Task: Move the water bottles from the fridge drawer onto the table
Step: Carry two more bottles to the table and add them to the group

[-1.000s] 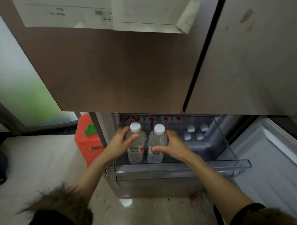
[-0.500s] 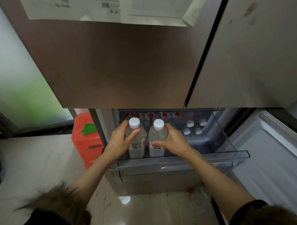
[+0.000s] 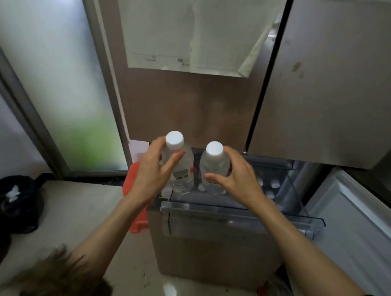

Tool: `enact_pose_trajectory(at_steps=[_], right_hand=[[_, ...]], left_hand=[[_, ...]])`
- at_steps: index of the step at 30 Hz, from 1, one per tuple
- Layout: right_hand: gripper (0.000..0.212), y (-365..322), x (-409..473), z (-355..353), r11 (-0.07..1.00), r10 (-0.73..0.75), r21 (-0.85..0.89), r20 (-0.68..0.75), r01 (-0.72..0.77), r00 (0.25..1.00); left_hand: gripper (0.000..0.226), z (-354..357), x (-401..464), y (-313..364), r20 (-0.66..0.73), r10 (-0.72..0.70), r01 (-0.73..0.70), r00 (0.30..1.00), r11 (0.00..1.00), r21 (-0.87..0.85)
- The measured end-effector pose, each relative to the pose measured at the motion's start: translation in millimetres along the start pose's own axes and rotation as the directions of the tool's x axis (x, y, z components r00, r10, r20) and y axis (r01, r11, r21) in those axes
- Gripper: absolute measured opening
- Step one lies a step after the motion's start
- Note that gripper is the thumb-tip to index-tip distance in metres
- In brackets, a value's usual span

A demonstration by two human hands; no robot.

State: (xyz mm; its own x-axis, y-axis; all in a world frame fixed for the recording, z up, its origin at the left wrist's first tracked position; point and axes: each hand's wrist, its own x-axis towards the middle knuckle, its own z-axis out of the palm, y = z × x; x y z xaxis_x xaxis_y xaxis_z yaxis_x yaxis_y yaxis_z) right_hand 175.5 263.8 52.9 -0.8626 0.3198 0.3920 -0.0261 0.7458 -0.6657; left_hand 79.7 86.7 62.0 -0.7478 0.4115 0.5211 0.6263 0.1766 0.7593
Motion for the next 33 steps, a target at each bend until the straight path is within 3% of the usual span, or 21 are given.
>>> enact_pose_trajectory(at_steps=[5, 8, 12, 19, 25, 30, 33], right_hand=[[0.063, -54, -14, -14, 0.963, -0.065, 0.26, -0.018, 0.068, 0.998], [0.053, -82, -28, 0, 0.907, -0.066, 0.419, 0.072, 0.03, 0.995], [0.047, -117, -51, 41, 0.889, -0.177, 0.455, 0.248, 0.047, 0.952], [0.064, -206, -88, 136, 0.873, -0.392, 0.462, 0.473, 0.157, 0.789], [0.057, -309, -130, 233, 0.817, -0.541, 0.528, 0.56, 0.234, 0.627], [0.067, -402, -175, 327, 0.782, -0.612, 0.56, 0.61, 0.272, 0.503], [0.068, -453, -200, 372, 0.766, -0.635, 0.588, 0.625, 0.262, 0.454]], left_hand=[[0.016, -42, -29, 51, -0.273, -0.09, 0.078, 0.958, 0.995, -0.054], [0.016, -70, -65, 65, -0.352, -0.158, 0.157, 0.922, 0.987, -0.032], [0.009, -115, -129, 64, -0.401, -0.204, 0.267, 0.893, 0.958, 0.108], [0.014, -218, -233, 54, -0.605, -0.275, 0.489, 0.747, 0.844, 0.221], [0.02, -320, -319, 44, -0.752, -0.28, 0.633, 0.596, 0.741, 0.226], [0.016, -417, -394, 29, -0.813, -0.285, 0.714, 0.508, 0.666, 0.213], [0.024, -474, -431, 17, -0.834, -0.31, 0.78, 0.456, 0.591, 0.207]])
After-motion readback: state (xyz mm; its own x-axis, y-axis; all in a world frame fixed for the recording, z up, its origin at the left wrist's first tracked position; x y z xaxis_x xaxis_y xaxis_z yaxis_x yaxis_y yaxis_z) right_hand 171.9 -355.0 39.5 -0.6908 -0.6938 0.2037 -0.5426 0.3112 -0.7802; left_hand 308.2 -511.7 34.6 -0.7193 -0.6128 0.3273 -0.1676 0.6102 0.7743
